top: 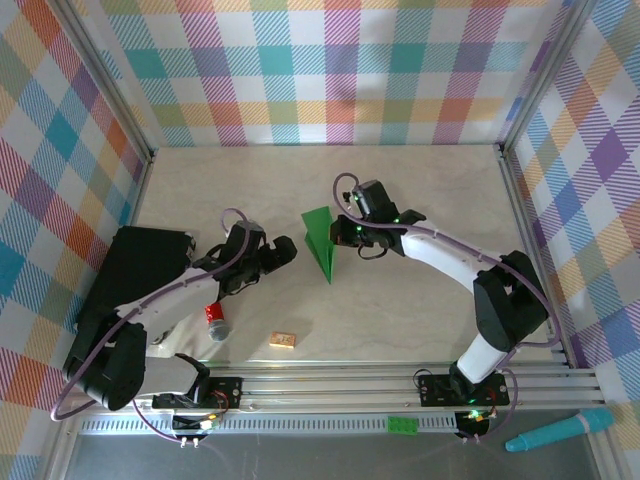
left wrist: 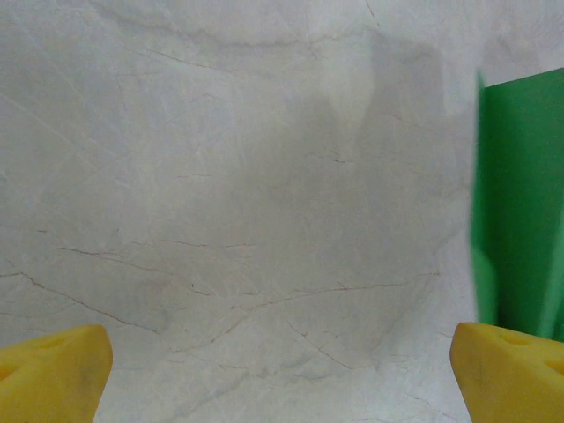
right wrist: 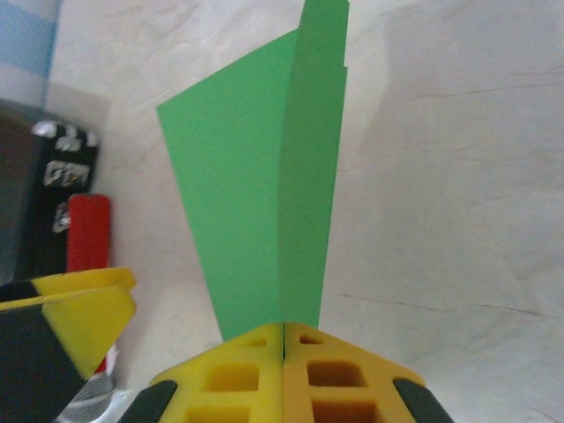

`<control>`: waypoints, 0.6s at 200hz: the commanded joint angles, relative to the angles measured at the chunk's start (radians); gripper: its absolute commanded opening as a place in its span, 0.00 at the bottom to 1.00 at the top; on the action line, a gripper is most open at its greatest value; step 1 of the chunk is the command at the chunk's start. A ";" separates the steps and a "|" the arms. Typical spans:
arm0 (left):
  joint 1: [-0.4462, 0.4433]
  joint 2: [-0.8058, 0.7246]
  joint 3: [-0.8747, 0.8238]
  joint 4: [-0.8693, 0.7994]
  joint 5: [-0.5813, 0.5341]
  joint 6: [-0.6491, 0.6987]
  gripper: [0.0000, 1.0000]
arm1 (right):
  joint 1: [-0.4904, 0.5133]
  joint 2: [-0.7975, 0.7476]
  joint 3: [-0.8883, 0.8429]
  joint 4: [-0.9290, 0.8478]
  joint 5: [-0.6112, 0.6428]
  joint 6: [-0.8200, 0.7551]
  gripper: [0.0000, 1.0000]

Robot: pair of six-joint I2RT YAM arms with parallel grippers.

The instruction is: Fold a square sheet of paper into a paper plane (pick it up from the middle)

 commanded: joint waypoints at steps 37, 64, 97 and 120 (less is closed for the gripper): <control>0.009 -0.054 -0.053 0.087 0.023 -0.011 0.98 | -0.016 0.042 -0.074 0.217 -0.216 0.019 0.02; 0.009 -0.011 -0.051 0.127 0.084 -0.016 0.98 | -0.032 0.062 -0.131 0.282 -0.231 0.051 0.03; 0.006 0.044 -0.043 0.161 0.132 -0.033 0.98 | -0.062 0.093 -0.195 0.347 -0.247 0.083 0.04; 0.005 0.082 -0.040 0.184 0.158 -0.047 0.98 | -0.093 0.110 -0.233 0.381 -0.256 0.097 0.04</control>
